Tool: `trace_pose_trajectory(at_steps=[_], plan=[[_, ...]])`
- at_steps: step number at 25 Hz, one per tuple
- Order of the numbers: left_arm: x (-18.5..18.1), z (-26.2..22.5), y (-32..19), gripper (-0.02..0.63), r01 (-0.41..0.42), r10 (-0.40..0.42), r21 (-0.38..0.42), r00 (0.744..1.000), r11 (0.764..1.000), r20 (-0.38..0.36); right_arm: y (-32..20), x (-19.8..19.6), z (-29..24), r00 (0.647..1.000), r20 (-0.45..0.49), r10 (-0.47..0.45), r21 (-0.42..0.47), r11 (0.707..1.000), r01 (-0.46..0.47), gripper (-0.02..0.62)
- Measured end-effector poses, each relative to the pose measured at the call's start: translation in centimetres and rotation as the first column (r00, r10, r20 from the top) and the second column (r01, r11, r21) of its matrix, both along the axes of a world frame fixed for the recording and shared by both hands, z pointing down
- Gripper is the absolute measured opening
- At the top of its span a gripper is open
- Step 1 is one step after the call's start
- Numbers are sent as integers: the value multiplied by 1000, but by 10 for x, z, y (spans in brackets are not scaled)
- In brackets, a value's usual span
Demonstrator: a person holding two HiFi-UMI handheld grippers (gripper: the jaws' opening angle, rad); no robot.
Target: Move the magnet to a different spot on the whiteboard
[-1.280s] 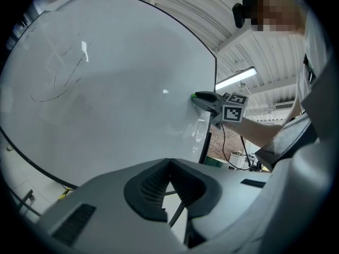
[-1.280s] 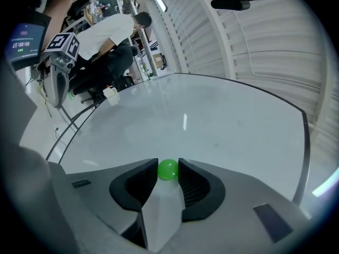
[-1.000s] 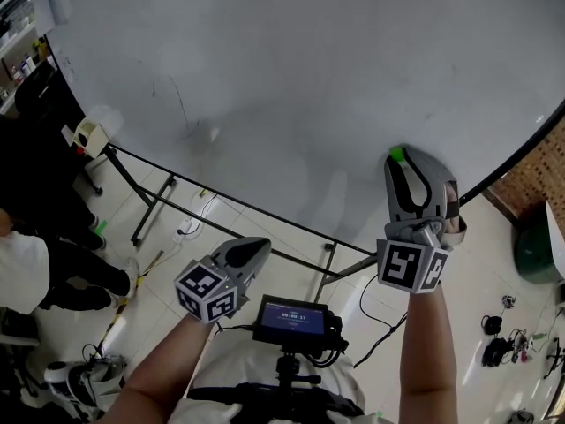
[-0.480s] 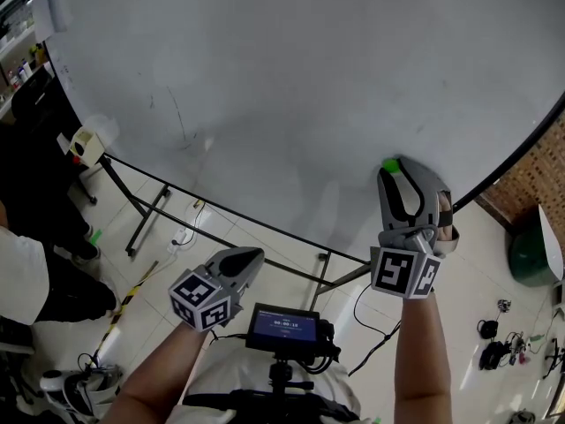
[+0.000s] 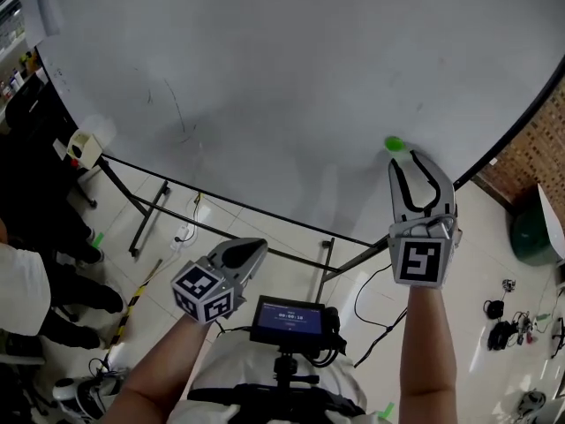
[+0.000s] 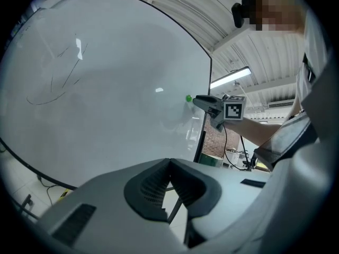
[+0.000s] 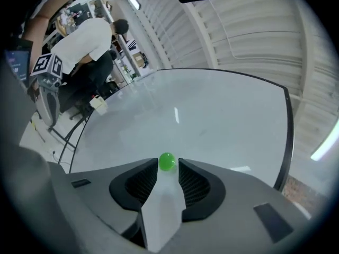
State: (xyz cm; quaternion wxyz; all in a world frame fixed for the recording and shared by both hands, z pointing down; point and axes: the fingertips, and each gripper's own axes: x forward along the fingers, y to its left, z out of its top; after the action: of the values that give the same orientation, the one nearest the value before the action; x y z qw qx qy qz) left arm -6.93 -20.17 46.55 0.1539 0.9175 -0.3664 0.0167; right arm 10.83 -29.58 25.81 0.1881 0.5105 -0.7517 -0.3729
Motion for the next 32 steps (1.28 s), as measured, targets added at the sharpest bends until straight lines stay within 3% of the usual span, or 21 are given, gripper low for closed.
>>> trace_pose_trajectory(at_steps=[5,7,11,15,19,23,27,32], plan=[[12,2,7,28,-42,42,3,999,999,7,21,18,12,997,70,16,-65,998,-12,87],[19,1,10,28,-48,48,5,999,999,2,30,20,16,995,91,-29,-89,995,37,40],[31,-2,11,28,-53,53,14,999,999,1,48,14,32,987,100,-122,-163,977,137,31],[45,-2,19,28,-62,62,14,998,998,17,73,17,60,962,203,-183,-272,933,235,31],[70,2,35,28,-69,68,26,996,997,59,110,43,99,929,318,-189,-391,867,310,31],[99,7,57,28,-71,70,18,995,997,70,151,68,140,882,445,-159,-465,800,379,31],[127,9,83,28,-83,83,1,993,997,84,186,89,172,776,627,-74,-483,744,462,31],[148,0,111,28,-66,67,-7,993,998,94,228,102,198,689,725,-3,-506,676,535,30]])
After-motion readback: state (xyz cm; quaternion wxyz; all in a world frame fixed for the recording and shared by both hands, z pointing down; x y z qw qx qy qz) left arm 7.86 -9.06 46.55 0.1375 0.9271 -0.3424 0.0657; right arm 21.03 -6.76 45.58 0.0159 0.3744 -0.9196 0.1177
